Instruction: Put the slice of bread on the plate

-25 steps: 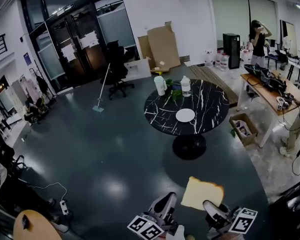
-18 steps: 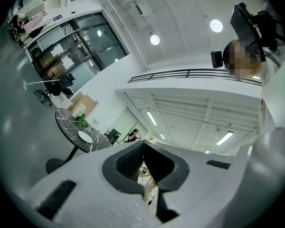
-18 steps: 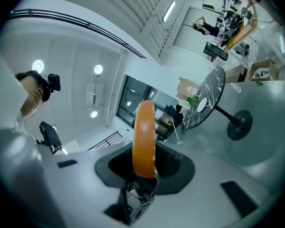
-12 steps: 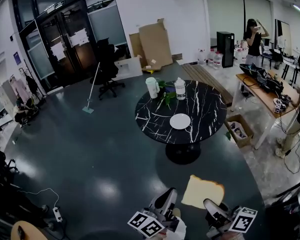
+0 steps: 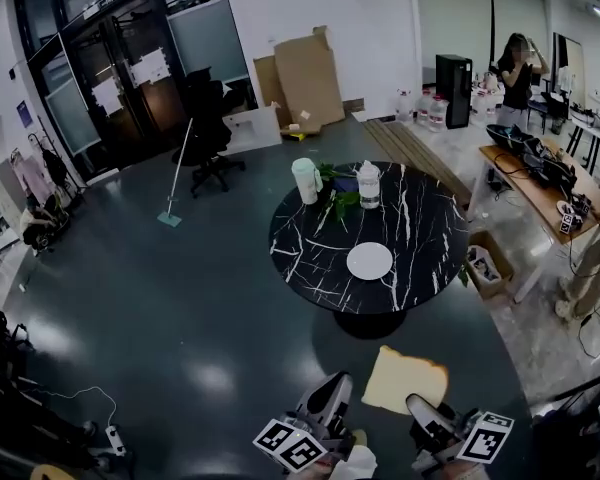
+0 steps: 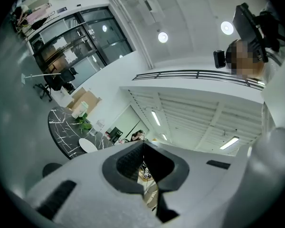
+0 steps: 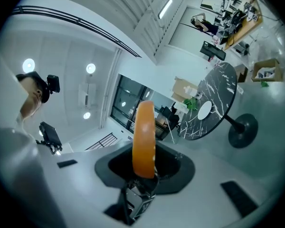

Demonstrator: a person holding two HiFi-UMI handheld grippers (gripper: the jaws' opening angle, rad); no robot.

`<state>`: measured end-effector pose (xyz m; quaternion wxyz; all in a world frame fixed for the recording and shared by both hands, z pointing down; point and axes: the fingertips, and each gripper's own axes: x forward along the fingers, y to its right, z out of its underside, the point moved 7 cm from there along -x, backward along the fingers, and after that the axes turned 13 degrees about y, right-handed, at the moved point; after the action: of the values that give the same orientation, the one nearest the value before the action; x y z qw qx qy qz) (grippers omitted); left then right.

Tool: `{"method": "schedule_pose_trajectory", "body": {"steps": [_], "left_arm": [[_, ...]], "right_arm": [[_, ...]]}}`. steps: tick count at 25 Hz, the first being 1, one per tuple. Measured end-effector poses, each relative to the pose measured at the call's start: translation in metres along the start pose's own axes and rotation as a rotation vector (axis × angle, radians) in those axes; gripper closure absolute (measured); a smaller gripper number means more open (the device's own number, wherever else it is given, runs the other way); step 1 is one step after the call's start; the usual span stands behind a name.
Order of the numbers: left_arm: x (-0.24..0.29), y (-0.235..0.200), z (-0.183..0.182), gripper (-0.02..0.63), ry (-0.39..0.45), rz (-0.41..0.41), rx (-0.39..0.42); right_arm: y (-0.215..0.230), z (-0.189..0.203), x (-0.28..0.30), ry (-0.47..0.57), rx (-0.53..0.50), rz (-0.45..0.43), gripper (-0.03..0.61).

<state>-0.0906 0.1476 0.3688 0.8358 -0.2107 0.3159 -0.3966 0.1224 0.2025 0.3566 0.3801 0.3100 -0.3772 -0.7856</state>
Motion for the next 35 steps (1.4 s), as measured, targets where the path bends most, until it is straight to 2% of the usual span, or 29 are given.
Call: {"method": "schedule_pose_trajectory", "body": {"steps": [12, 23, 35], "left_arm": [[0.071, -0.074, -0.016, 0.606, -0.034, 0.038, -0.019], [0.095, -0.113, -0.014, 0.606, -0.035, 0.007, -0.042], [0.160, -0.155, -0.006, 0.606, -0.047, -0.015, -0.018]], "right_arm": [[0.035, -0.017, 0.091, 0.008, -0.038, 0.019, 0.486], [0.062, -0.023, 0.128, -0.021, -0.040, 0.049, 0.486], [0.114, -0.054, 0.197, -0.103, -0.015, 0.022, 0.485]]}}
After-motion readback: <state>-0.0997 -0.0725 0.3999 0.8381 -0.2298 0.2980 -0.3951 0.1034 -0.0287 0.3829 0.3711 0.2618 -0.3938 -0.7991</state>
